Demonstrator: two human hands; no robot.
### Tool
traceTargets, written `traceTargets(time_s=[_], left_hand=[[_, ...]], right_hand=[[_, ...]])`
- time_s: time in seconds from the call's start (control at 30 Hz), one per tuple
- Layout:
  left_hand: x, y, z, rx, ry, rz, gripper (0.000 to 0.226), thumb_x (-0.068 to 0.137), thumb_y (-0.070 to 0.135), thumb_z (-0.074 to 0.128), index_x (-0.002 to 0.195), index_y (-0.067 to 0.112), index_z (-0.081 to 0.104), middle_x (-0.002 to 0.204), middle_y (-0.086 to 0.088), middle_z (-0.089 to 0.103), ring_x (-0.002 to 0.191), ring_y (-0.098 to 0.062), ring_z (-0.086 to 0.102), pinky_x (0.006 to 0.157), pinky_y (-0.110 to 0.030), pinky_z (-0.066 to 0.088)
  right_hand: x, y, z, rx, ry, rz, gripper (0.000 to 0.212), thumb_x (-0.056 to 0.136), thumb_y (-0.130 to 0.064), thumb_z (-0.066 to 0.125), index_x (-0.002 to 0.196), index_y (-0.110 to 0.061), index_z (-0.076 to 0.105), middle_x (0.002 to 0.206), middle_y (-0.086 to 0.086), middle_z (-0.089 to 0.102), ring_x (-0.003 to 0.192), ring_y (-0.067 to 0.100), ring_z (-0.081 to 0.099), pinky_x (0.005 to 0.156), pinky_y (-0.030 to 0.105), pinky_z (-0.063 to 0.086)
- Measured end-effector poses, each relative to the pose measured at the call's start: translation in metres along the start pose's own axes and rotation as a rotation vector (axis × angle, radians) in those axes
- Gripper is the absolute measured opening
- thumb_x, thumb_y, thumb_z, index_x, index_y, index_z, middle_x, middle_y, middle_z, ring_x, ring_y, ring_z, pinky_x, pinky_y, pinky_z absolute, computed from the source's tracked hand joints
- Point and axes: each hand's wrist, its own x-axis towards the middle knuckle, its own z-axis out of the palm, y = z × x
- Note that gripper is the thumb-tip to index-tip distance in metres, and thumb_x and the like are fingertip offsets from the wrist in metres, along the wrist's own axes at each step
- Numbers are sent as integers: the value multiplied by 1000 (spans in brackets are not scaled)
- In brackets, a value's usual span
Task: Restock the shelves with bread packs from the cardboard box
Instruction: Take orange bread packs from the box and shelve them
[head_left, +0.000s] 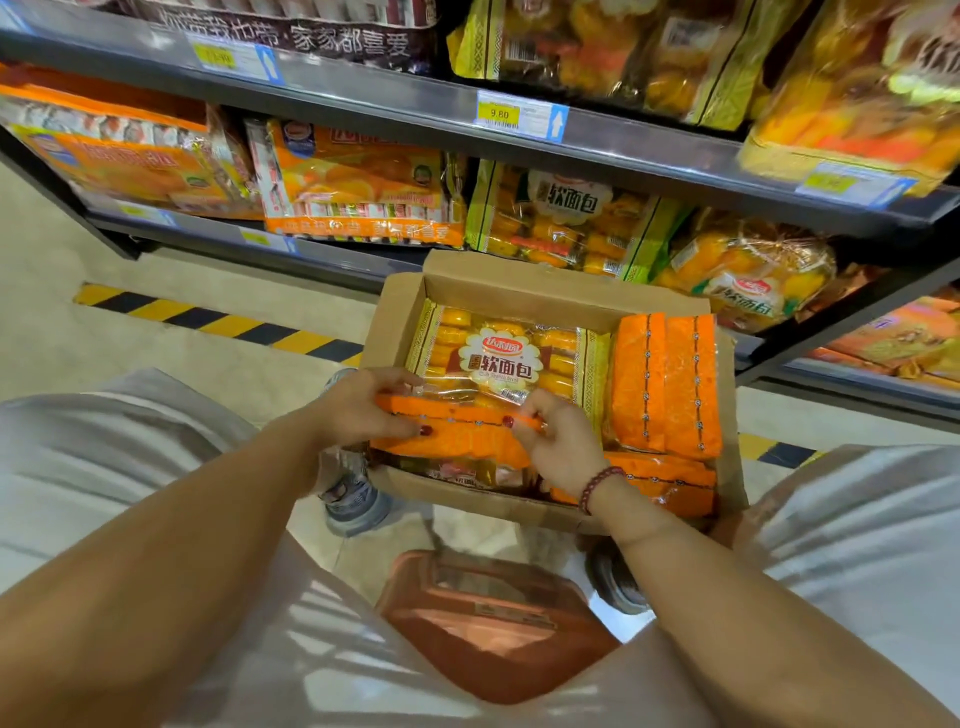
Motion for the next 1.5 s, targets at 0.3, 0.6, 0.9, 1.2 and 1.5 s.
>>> traceTargets(time_s=[0.3,0.6,0.9,1.2,1.5], left_hand=[[-3,38,-8,-619,78,135,61,71,34,77,129,28,57,119,6,69,108,-10,66,83,-26,52],[5,51,0,-650,-24,45,58,67,30,84,120,28,59,108,2,75,95,-17,73,73,-29,59],[13,63,4,-761,-44,-48,58,51,38,84,104,20,67,89,-3,78,77,-21,76,57,-29,59],[27,50,10,-698,192,-175,23,77,26,80,96,22,68,79,1,77,80,-25,72,66,-32,56],[32,58,20,-586,121,-169,16,79,25,78,93,21,71,83,-3,77,84,-28,73,72,-37,58]], right_hand=[[18,-23,-68,666,232,56,13,84,-30,67,74,-26,61,82,16,58,78,30,56,73,51,50],[32,-30,-102,1018,375,300,12,92,-14,58,93,-5,51,70,4,69,61,16,68,73,41,56],[14,14,-110,819,268,306,13,93,-22,59,100,-12,63,106,5,69,97,14,66,86,35,54],[-49,118,-97,93,102,358,19,79,-26,75,94,-35,69,115,-1,66,111,20,58,101,46,43],[-48,132,-82,-368,2,382,46,80,-41,70,124,-33,58,132,-3,47,125,21,40,106,35,29]])
